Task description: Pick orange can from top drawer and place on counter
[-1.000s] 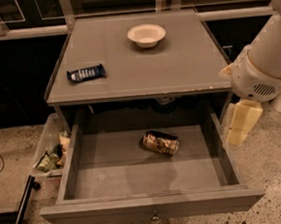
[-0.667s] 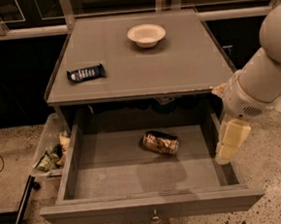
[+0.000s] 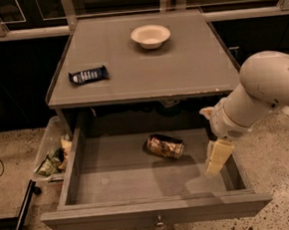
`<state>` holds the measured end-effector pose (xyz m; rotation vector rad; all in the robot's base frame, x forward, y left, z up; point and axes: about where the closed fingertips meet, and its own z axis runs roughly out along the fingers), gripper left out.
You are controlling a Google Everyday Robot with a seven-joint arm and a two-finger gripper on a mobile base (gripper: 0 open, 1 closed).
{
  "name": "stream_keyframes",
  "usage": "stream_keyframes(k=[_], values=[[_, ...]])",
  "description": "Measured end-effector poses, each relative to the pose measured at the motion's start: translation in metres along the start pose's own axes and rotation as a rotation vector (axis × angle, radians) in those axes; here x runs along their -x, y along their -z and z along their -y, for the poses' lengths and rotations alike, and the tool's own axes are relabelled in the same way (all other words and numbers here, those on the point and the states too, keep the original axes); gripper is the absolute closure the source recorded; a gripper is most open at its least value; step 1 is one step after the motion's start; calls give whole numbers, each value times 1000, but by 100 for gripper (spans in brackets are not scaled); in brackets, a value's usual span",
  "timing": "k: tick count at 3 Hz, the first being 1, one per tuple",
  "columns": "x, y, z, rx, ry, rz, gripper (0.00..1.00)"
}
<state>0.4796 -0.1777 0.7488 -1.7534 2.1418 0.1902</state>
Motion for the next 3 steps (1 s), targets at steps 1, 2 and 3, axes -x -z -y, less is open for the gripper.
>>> stream_keyframes(k=[1, 2, 3], values=[[0, 0, 0, 0, 0, 0, 0], [7, -10, 1, -32, -1, 76, 0], [20, -39, 8, -83, -7, 214, 0]])
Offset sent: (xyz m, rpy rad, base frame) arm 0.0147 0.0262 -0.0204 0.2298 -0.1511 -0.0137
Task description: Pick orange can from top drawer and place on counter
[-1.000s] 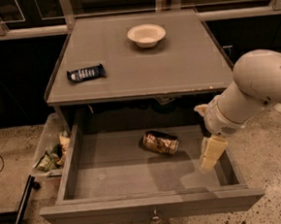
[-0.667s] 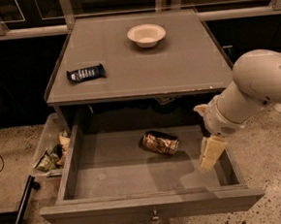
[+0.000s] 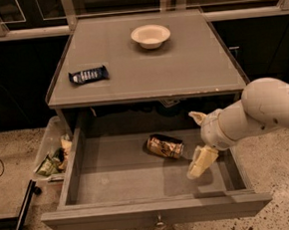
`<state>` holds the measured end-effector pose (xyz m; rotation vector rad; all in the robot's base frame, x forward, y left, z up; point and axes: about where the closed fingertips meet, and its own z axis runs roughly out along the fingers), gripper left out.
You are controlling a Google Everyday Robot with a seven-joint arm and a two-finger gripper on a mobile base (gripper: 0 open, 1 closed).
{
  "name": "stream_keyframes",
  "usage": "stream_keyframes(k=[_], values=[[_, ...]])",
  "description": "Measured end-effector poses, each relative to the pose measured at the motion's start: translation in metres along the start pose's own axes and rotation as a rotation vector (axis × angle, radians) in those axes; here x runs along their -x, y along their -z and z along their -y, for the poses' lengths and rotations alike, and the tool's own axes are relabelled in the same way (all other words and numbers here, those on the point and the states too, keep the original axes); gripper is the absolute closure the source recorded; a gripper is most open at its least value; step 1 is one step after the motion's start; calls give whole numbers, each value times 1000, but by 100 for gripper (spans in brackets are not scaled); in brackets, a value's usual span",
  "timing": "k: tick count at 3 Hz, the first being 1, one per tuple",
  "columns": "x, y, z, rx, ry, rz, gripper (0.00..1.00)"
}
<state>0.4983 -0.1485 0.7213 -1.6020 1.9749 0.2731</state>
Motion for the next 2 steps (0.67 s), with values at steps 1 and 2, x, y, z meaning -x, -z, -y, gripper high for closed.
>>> stream_keyframes(k=[1, 2], values=[[8, -31, 10, -27, -3, 101, 0], [17, -62, 13, -8, -1, 158, 0]])
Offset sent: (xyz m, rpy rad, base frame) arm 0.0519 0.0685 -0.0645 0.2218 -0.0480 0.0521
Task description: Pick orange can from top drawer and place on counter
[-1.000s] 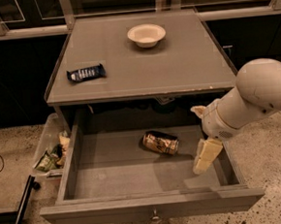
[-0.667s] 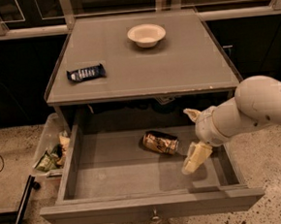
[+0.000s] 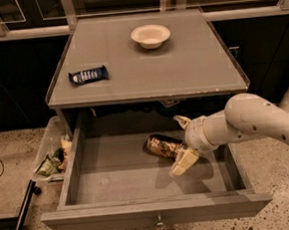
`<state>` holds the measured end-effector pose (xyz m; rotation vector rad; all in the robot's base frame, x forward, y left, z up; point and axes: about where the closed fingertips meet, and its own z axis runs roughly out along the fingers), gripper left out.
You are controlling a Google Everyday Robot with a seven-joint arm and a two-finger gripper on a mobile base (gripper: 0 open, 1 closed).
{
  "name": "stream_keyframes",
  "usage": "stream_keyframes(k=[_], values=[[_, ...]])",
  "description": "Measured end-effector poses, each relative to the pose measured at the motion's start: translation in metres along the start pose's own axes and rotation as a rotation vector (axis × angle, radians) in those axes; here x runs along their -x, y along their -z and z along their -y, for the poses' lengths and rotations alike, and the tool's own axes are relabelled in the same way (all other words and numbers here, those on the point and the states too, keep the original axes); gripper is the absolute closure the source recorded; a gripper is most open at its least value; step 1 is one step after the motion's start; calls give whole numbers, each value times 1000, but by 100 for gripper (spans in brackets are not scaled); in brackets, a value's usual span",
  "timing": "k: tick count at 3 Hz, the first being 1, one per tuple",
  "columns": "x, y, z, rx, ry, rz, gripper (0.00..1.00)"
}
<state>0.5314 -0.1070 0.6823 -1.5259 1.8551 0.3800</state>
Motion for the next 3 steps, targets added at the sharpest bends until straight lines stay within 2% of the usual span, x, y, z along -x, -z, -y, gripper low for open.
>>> stream_keyframes(k=[1, 2, 3], values=[[-4, -31, 5, -8, -2, -20, 0], [-10, -52, 16, -52, -6, -86, 0], [-19, -64, 28, -81, -23, -123, 0]])
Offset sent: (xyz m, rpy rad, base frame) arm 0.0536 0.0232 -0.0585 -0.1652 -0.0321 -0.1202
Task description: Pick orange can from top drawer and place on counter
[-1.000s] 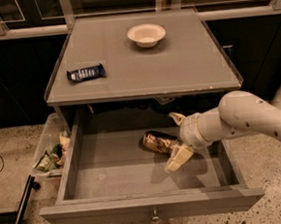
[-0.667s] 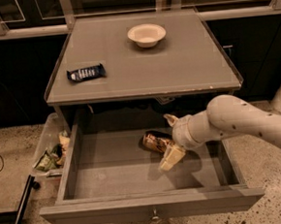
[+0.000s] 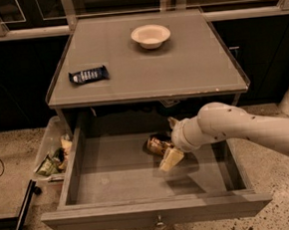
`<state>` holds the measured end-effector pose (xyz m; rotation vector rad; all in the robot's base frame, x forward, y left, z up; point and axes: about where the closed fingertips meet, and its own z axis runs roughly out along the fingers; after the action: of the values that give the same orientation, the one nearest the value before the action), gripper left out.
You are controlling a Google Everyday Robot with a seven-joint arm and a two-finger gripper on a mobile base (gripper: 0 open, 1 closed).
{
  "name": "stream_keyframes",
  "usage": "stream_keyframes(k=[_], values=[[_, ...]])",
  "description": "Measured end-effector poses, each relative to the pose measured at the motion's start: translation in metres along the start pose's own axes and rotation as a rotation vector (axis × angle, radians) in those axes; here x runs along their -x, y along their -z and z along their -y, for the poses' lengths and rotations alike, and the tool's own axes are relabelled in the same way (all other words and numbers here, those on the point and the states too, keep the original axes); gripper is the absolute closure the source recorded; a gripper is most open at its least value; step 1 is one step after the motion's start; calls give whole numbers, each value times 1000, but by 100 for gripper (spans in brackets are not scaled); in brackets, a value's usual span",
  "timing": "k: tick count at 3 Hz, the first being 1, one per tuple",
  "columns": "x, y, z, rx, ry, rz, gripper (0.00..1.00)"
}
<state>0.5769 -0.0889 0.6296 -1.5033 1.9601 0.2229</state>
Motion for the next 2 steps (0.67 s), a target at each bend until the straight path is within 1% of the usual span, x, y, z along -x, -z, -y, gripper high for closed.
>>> stream_keyframes(k=[1, 2], values=[[-9, -13, 3, 6, -23, -11, 0], [-9, -13, 3, 6, -24, -12, 19]])
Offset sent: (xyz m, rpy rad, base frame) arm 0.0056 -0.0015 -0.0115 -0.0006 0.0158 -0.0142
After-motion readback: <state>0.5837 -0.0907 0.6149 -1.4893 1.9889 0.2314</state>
